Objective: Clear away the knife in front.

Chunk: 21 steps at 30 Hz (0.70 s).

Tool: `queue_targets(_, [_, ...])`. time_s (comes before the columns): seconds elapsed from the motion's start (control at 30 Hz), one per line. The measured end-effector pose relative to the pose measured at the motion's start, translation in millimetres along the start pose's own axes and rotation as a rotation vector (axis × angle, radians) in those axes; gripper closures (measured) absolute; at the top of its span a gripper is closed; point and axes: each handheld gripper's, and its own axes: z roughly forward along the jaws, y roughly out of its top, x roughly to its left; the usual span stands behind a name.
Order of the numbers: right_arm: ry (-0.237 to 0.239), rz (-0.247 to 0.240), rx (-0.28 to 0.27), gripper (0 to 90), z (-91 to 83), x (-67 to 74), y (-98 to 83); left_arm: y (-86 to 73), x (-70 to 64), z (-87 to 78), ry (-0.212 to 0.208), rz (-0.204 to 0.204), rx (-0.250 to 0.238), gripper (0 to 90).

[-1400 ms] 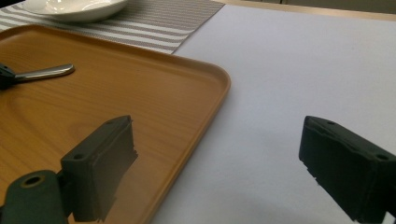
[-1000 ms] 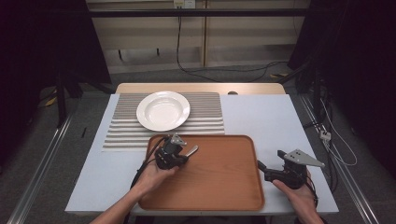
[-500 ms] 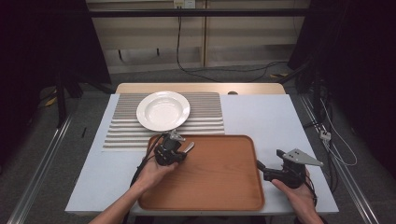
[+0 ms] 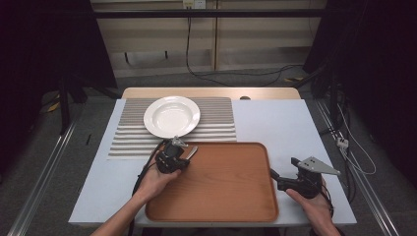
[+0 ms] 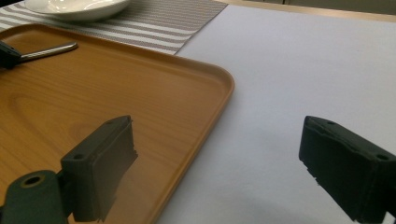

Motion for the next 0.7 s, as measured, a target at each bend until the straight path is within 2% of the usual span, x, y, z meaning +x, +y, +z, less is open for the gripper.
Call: queue_targets(0.7, [0.000,0.001,0.003,10.5,0.5,0.5,0.2,-10.6,11.5,-9.9,0.024,-0.042,0.014,90.0])
